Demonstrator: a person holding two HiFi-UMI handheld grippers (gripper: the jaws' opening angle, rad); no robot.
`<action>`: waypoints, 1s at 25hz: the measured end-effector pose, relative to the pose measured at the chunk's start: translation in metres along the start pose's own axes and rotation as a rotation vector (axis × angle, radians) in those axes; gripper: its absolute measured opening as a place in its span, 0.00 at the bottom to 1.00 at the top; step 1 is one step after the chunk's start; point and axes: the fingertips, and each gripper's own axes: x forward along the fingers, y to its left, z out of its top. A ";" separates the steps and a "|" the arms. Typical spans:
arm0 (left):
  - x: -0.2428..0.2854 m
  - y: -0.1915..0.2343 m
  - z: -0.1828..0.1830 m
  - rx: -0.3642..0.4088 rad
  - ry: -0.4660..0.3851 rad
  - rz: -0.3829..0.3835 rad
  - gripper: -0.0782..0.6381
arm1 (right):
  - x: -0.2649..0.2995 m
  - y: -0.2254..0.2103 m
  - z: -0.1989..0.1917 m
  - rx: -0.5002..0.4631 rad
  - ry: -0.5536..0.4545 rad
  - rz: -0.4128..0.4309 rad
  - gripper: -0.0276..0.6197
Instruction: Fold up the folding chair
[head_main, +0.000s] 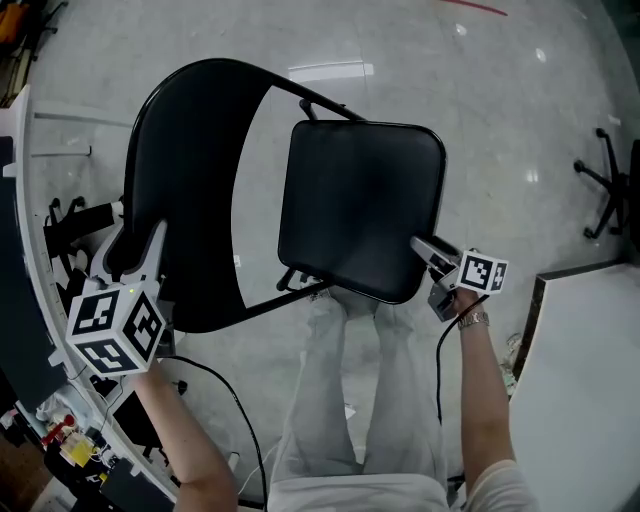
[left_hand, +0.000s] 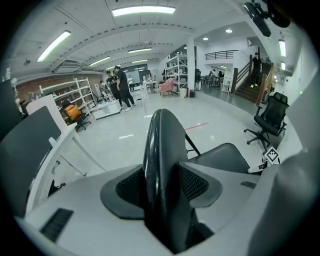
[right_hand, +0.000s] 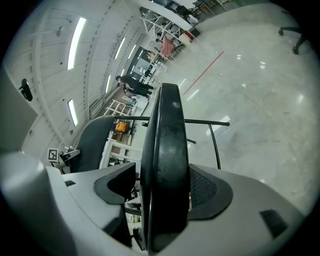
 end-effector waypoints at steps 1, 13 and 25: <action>-0.002 0.004 0.001 0.001 -0.001 0.002 0.41 | 0.002 0.009 0.000 -0.003 0.000 -0.001 0.55; -0.023 0.033 0.020 0.021 -0.007 0.018 0.41 | 0.025 0.107 -0.003 -0.022 0.013 0.019 0.55; -0.056 0.039 0.042 0.060 -0.012 0.070 0.41 | 0.053 0.200 -0.011 -0.042 -0.011 -0.018 0.55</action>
